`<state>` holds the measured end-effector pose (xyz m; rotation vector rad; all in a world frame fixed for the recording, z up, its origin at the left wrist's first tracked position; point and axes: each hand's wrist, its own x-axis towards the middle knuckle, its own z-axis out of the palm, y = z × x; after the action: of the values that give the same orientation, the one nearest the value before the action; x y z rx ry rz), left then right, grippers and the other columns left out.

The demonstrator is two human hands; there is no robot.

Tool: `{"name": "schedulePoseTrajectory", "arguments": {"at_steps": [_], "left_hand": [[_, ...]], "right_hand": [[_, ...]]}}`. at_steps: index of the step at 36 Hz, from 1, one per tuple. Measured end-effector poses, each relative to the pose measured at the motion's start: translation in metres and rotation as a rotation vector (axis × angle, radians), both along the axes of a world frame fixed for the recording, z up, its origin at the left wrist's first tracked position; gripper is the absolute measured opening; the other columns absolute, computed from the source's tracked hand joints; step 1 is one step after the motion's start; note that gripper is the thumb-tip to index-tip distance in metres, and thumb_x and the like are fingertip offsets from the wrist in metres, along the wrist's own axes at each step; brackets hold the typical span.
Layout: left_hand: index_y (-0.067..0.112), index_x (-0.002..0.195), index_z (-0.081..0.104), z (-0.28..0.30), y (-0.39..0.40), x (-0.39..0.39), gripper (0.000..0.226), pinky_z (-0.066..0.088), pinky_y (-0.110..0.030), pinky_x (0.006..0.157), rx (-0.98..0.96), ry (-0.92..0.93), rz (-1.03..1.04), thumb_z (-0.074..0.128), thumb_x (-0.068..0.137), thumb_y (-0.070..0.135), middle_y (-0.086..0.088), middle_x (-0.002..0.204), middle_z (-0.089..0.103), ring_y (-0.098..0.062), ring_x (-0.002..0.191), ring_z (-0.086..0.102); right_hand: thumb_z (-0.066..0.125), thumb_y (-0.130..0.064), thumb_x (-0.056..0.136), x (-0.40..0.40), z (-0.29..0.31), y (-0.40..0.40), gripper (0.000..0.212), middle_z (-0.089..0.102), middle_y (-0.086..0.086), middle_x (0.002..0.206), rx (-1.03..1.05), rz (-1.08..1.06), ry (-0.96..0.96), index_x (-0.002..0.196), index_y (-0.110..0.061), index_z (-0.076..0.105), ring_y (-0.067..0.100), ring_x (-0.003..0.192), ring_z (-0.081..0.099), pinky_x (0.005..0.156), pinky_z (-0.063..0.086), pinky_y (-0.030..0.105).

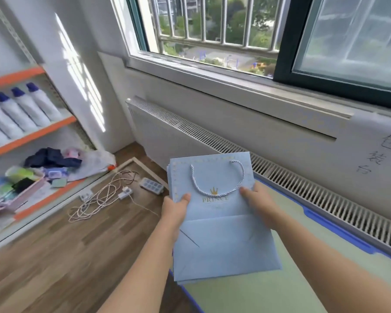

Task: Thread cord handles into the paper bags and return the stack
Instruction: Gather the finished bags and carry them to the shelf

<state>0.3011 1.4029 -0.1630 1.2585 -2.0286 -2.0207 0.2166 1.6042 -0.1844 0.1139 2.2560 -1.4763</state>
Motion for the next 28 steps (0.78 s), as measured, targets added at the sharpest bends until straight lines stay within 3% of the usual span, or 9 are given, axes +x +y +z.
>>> {"name": "schedulePoseTrajectory", "arguments": {"at_steps": [3,6,10,13,23,28], "left_hand": [[0.002,0.122,0.043,0.004,-0.026,0.006,0.042,0.049,-0.044,0.093,-0.009,0.007,0.082,0.063,0.093,0.026,-0.013,0.119,0.055,-0.032,0.108,0.058],[0.001,0.125,0.044,0.007,-0.05,0.014,0.047,0.048,-0.049,0.097,-0.013,0.004,0.146,0.064,0.092,0.029,-0.013,0.121,0.056,-0.034,0.11,0.058],[-0.001,0.128,0.044,0.003,-0.079,0.02,0.05,0.046,-0.045,0.098,-0.02,0.003,0.215,0.063,0.093,0.03,-0.013,0.123,0.056,-0.034,0.114,0.057],[0.0,0.127,0.042,0.001,-0.098,0.023,0.046,0.046,-0.039,0.091,-0.026,0.008,0.255,0.06,0.095,0.028,-0.013,0.119,0.054,-0.033,0.115,0.056],[-0.001,0.126,0.049,-0.005,-0.195,0.033,0.047,0.047,-0.038,0.079,0.014,0.034,0.345,0.063,0.093,0.029,-0.016,0.119,0.059,-0.03,0.098,0.059],[-0.001,0.127,0.05,0.0,-0.272,0.033,0.043,0.047,-0.037,0.085,0.041,0.067,0.378,0.061,0.095,0.025,-0.014,0.12,0.06,-0.029,0.107,0.059]], "right_hand": [[0.052,-0.04,0.087,0.001,0.023,-0.039,0.031,0.058,-0.001,0.095,0.057,0.041,0.013,0.103,-0.013,0.051,0.023,0.095,0.058,0.084,0.047,0.034],[0.049,-0.034,0.094,-0.004,0.029,-0.071,0.021,0.052,-0.001,0.094,0.093,0.1,0.018,0.099,-0.014,0.044,0.024,0.097,0.054,0.086,0.044,0.036],[0.051,-0.037,0.091,-0.012,0.025,-0.105,0.022,0.057,0.003,0.104,0.09,0.17,0.044,0.098,-0.017,0.046,0.028,0.107,0.057,0.095,0.046,0.044],[0.05,-0.038,0.091,-0.015,0.025,-0.131,0.025,0.058,0.007,0.112,0.097,0.227,0.051,0.103,-0.015,0.047,0.028,0.107,0.057,0.095,0.046,0.044],[0.047,-0.034,0.094,-0.019,0.041,-0.239,0.03,0.053,0.004,0.108,0.146,0.33,0.115,0.111,-0.009,0.047,0.026,0.102,0.054,0.09,0.043,0.037],[0.048,-0.034,0.094,-0.026,0.045,-0.322,0.026,0.053,0.002,0.101,0.14,0.372,0.123,0.106,-0.011,0.046,0.024,0.095,0.053,0.082,0.042,0.034]]}}
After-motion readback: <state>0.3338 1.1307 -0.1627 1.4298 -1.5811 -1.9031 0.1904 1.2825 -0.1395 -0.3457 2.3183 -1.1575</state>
